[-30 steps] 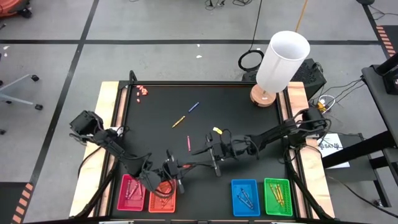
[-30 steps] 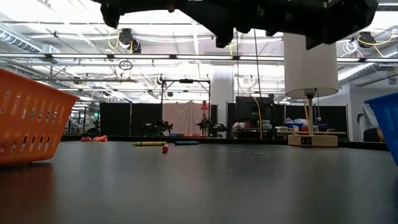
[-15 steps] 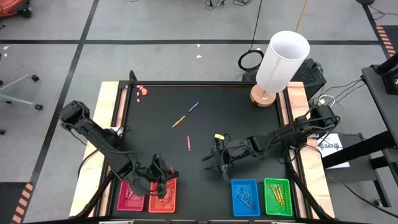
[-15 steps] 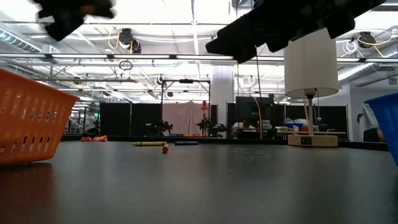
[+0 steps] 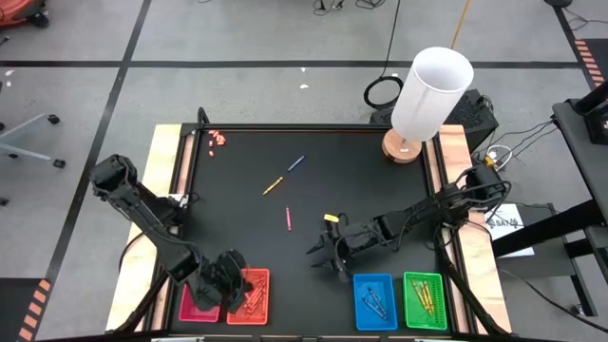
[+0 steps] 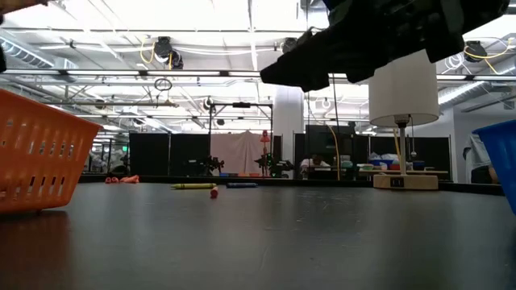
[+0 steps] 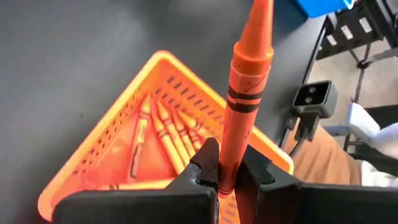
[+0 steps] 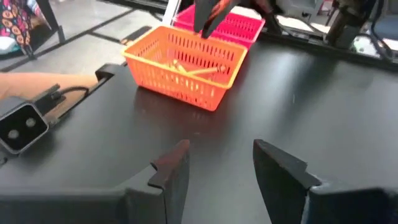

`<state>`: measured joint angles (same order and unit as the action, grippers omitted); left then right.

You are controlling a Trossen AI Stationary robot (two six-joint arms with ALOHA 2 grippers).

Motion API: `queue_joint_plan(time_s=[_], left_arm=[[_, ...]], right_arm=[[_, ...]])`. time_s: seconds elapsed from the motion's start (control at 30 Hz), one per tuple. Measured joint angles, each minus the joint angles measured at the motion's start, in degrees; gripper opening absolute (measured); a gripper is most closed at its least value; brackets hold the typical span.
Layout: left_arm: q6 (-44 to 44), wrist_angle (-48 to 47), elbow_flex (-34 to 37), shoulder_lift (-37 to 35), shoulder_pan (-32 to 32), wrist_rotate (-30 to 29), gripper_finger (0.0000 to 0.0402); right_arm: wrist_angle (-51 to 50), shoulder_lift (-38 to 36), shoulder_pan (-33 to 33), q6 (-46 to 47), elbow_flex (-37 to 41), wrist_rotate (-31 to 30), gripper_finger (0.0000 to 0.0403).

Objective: Sort crayons
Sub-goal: Put the orange crayon into the orange bin

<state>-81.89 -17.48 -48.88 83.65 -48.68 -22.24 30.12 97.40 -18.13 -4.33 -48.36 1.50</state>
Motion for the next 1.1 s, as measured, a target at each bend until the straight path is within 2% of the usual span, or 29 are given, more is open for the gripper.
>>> queue_joint_plan(time_s=[0.5,0.8,1.1], left_arm=[[-2.8,0.5,0.0,0.3,-2.6,2.3,0.0017],[-3.1,0.6,0.0,0.3,-2.6,2.3,0.0052],[-2.6,0.5,0.0,0.3,-2.6,0.6,0.0059]], right_arm=[[0.0,0.0,0.0,-0.7,0.0,0.0,0.0160],[0.0,0.0,0.0,0.5,0.0,0.0,0.0160],[0.0,0.0,-0.2,0.6,0.0,0.0,0.0160]])
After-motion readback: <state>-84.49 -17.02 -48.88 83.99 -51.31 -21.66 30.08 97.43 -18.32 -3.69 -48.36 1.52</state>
